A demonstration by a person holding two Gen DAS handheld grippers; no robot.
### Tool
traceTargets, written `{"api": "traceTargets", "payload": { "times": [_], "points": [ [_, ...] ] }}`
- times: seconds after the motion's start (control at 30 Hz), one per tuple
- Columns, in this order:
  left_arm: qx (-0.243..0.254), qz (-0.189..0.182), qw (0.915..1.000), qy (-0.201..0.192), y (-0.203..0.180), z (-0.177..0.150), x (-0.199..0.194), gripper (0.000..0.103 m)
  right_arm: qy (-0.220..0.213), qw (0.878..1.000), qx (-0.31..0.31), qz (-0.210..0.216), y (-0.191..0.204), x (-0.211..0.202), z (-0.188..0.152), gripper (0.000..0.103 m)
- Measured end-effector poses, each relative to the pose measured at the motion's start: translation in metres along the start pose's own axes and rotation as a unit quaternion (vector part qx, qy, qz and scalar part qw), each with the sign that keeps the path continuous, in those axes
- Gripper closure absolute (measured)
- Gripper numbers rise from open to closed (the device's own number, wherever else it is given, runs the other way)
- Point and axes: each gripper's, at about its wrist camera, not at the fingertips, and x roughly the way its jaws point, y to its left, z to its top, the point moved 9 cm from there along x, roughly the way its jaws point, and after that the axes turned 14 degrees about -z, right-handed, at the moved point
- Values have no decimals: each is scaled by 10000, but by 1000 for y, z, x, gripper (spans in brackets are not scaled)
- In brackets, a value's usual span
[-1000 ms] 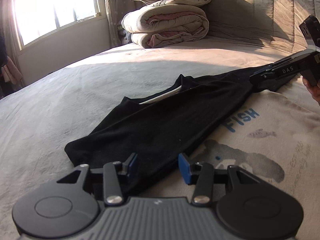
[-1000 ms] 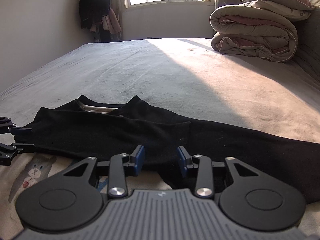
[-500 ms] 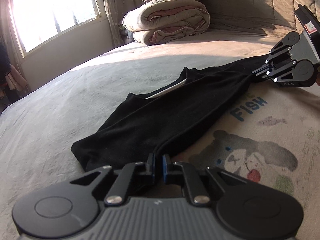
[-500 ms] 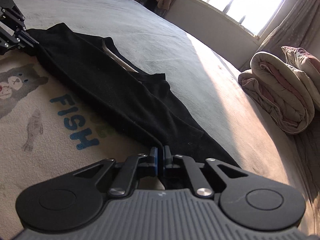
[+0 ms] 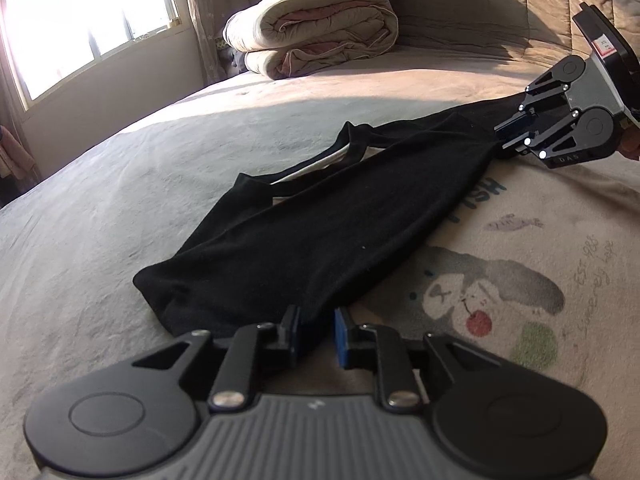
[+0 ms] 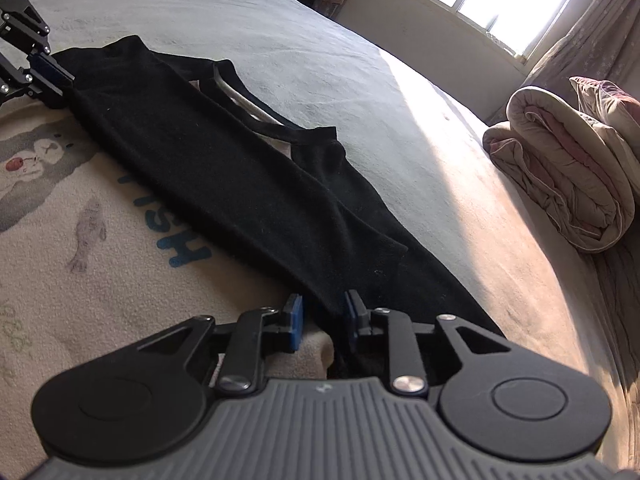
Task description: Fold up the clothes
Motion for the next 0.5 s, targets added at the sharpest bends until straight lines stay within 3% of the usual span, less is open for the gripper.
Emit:
{"api": "traceTargets", "payload": {
  "times": [0.1, 0.17, 0.23, 0.33, 0.5],
  "points": [
    [-296, -133, 9991, -263, -2, 9, -6, 67, 174, 9969, 753, 120, -19, -4, -11, 59],
    [-473, -243, 9977, -421, -7, 18, -6, 65, 263, 9902, 1357, 208, -33, -9, -22, 49],
    [-549, -322, 9967, -508, -13, 27, -1, 63, 377, 9810, 1894, 201, -49, -12, -33, 47],
    [-606, -381, 9954, -638, -25, 39, 9, 59, 596, 9642, 2585, -8, -75, -14, -55, 45],
    [-820, -586, 9919, -780, -47, 59, 33, 54, 838, 9247, 3668, -579, -131, -19, -101, 45]
  ]
}}
